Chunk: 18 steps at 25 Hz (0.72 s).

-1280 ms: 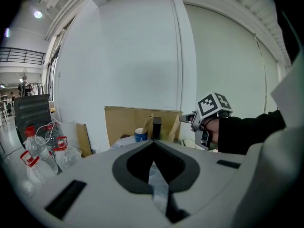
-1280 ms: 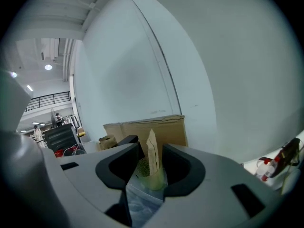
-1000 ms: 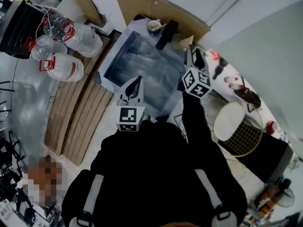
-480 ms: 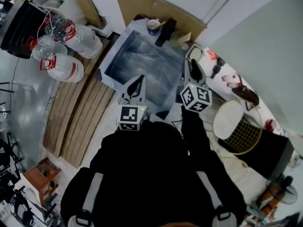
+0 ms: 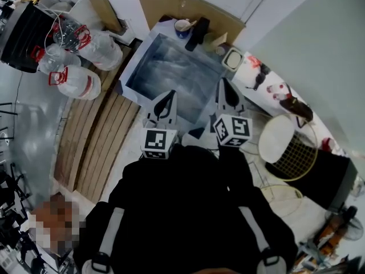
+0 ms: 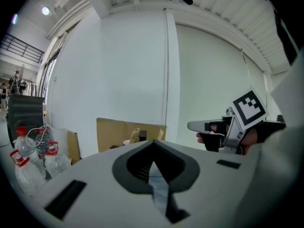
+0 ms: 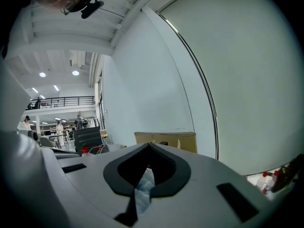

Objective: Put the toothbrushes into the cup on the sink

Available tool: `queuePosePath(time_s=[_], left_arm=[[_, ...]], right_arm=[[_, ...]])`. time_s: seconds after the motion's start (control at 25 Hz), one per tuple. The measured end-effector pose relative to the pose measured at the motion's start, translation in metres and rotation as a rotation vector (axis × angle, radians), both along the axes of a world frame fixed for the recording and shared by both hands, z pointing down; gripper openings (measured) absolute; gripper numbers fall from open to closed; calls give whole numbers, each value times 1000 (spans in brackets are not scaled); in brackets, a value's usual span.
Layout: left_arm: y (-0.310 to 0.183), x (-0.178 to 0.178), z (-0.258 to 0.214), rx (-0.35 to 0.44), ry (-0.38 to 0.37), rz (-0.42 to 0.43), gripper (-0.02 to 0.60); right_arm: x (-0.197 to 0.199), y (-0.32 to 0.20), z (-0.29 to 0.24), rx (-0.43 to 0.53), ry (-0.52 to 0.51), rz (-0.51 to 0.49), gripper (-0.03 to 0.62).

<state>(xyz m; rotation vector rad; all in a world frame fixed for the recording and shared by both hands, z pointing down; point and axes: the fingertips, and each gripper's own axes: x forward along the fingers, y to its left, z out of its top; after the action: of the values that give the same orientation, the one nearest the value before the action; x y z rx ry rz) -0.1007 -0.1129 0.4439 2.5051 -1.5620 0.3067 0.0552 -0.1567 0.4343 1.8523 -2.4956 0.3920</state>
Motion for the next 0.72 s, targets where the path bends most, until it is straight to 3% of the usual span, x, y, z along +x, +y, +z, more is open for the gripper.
queuePosePath(time_s=[0.72], left_arm=[[16, 11, 0, 20, 11, 50, 2]], right_arm=[[-9, 55, -8, 58, 67, -37, 3]])
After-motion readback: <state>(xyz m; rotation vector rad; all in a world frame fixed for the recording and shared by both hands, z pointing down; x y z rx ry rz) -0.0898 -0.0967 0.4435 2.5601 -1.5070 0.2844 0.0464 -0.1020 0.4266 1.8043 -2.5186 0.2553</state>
